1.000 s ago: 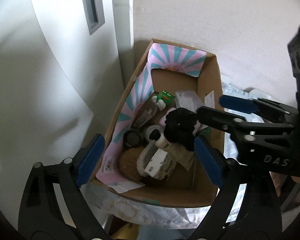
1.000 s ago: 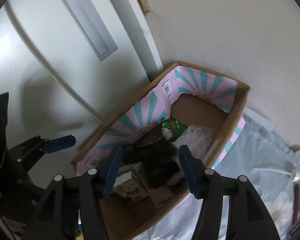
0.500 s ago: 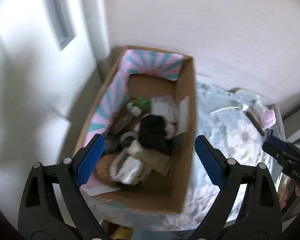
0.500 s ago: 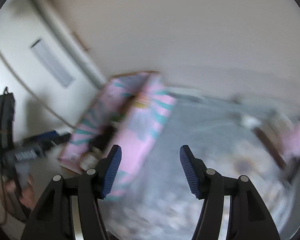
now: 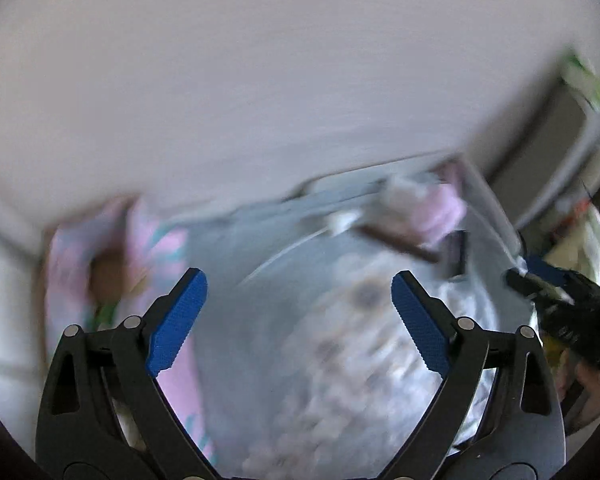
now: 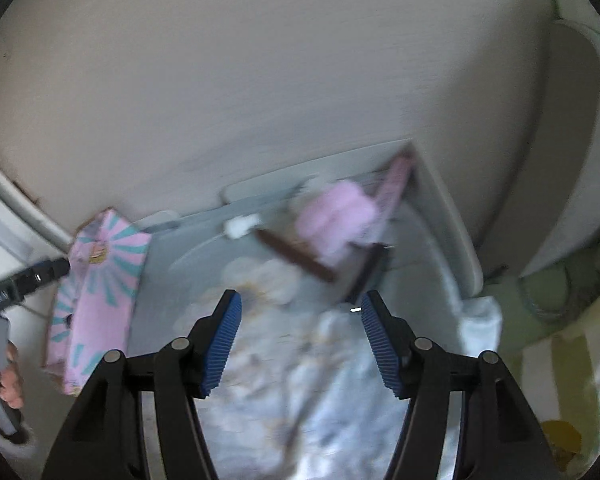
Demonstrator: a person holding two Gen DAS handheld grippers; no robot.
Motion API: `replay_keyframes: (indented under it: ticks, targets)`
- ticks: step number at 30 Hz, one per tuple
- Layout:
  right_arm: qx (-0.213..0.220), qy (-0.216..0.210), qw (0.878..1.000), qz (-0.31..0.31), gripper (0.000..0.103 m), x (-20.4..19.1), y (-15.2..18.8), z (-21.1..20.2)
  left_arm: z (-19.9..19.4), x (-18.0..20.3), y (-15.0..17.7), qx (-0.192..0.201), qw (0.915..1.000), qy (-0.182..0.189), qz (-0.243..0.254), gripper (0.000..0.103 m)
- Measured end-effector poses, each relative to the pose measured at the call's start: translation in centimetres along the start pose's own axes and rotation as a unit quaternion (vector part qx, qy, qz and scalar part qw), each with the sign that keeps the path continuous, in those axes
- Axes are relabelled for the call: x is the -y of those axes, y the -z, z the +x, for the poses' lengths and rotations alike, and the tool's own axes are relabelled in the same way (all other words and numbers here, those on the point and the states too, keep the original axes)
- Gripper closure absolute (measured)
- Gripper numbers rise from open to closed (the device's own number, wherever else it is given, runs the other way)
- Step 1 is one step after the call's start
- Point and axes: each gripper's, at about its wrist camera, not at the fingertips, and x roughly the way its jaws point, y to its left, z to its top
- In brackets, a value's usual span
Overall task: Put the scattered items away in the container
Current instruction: 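Grasp the pink fuzzy headband with the left tool while the right grasps the black tube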
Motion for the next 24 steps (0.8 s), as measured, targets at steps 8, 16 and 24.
replay_keyframes:
  ticks: [8,16,24]
  targets:
    - [0.029,0.03,0.998,0.037,0.045,1.9,2.3,3.2,9.6,11.2,-4.8,-0.046,0.9919,0.034,0.113,0.003]
    - [0.012,0.037,0.998,0.039,0.059,2.4,2.3,6.7,15.9,13.9,-5.8,-0.086,0.9892,0.046,0.109,0.003]
    - [0.005,0.022,0.998,0.051,0.062,3.7,1.3,8.7,17.7,14.8,-5.2,-0.107,0.986,0.047,0.119,0.003]
